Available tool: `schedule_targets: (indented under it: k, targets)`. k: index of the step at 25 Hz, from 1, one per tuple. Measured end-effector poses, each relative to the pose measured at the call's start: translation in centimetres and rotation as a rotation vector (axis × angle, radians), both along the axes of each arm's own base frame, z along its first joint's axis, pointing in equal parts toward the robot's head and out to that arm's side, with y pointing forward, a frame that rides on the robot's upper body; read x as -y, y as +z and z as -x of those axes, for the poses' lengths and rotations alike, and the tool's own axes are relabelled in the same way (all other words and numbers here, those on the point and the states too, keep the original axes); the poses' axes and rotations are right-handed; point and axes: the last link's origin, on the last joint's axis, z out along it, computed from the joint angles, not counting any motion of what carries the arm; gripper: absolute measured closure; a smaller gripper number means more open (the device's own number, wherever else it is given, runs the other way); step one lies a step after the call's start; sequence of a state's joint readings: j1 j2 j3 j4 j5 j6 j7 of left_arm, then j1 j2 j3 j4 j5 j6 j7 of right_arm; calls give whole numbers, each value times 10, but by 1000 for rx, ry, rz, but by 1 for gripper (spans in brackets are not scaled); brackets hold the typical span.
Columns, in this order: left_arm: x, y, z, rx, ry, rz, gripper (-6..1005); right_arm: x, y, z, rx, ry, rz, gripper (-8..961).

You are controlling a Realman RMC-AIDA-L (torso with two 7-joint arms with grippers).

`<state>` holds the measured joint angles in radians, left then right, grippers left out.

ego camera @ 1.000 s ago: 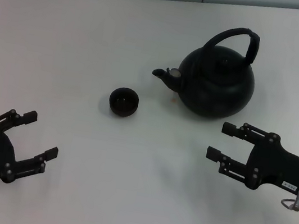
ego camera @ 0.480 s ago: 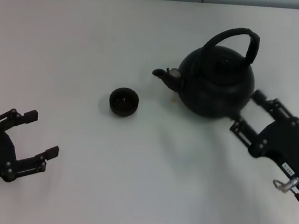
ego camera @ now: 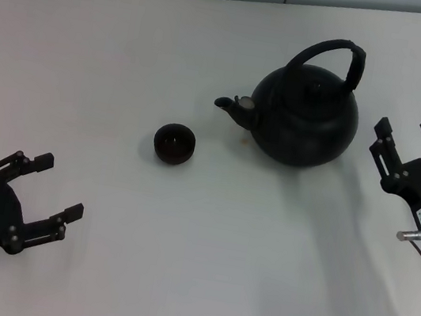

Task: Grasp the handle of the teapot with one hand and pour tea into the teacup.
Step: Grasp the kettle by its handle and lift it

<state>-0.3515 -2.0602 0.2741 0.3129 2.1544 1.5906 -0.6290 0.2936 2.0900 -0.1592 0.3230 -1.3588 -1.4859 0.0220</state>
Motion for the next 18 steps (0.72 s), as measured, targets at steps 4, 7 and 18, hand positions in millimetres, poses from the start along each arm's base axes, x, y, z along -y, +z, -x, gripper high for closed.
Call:
schedule_targets:
  k: [4,7,18]
  targets:
    - [0,0,0,0,-1,0,139,-3,-2,1,7,-2,11,294]
    - [0,0,0,1,-1,-1,140,-4,-1,1,12,2,11,294]
    - [-1,0,0,-1,3,-7,139,-36,6,1,76,33,42,295]
